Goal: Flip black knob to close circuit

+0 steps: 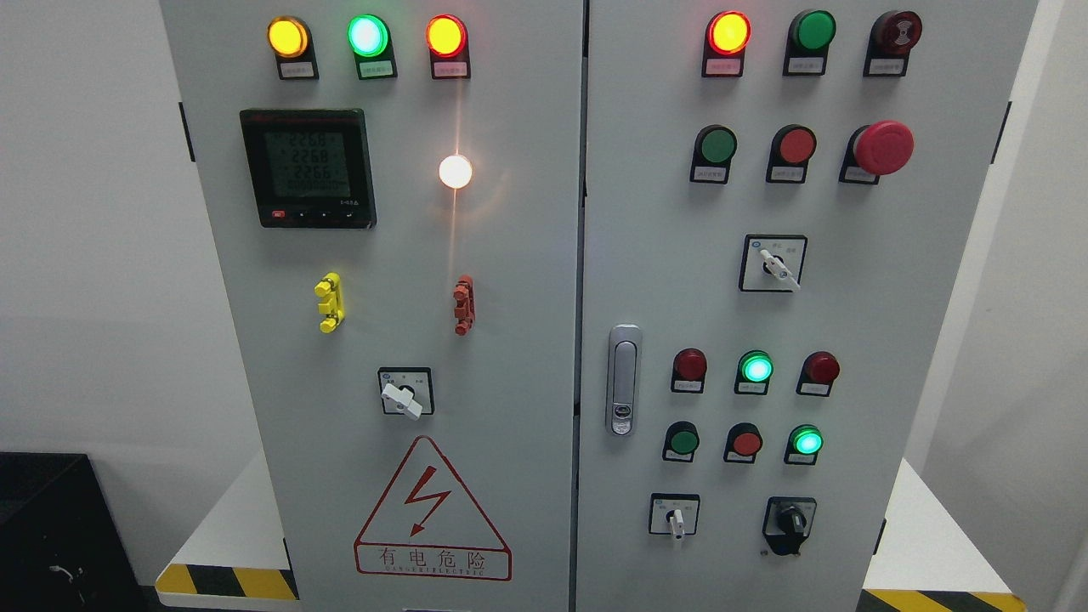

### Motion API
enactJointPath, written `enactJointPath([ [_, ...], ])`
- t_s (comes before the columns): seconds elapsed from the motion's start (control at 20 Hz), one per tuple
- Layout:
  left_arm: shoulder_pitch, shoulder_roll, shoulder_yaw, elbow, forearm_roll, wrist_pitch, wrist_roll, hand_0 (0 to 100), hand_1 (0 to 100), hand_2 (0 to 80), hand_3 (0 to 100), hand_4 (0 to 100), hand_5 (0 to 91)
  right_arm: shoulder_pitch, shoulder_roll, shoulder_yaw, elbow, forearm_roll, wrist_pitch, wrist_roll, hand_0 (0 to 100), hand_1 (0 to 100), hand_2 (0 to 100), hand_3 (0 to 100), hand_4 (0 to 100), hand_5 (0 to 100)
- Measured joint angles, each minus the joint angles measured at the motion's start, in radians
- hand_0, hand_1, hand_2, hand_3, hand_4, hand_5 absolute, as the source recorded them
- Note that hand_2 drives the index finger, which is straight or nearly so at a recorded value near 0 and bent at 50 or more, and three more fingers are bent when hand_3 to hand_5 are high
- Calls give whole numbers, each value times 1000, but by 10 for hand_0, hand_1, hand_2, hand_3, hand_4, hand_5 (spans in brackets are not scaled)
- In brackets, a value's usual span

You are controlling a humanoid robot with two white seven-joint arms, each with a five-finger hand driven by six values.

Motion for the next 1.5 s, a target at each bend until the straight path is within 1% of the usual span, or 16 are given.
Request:
enactJointPath([
  [0.15,0,0,0,0,0,0,0,120,556,0,0,0,0,-34,1,-12,-8,30,4,16,0,49,905,1000,966,1000],
  [0.3,0,0,0,0,0,0,0,120,556,0,0,0,0,-61,1,-21,-15,54,23,37,0,46,909,1000,967,1000],
  [0.45,0,0,0,0,0,0,0,120,556,0,0,0,0,-86,2,-29,-20,75,36,46,0,44,911,1000,967,1000],
  [1.2,0,0,0,0,0,0,0,120,556,0,0,0,0,-194,6,-59,-9,153,44,50,0,52,906,1000,967,1000],
  [1.5,0,0,0,0,0,0,0,120,556,0,0,0,0,-222,6,-69,0,165,46,62,0,53,908,1000,963,1000],
])
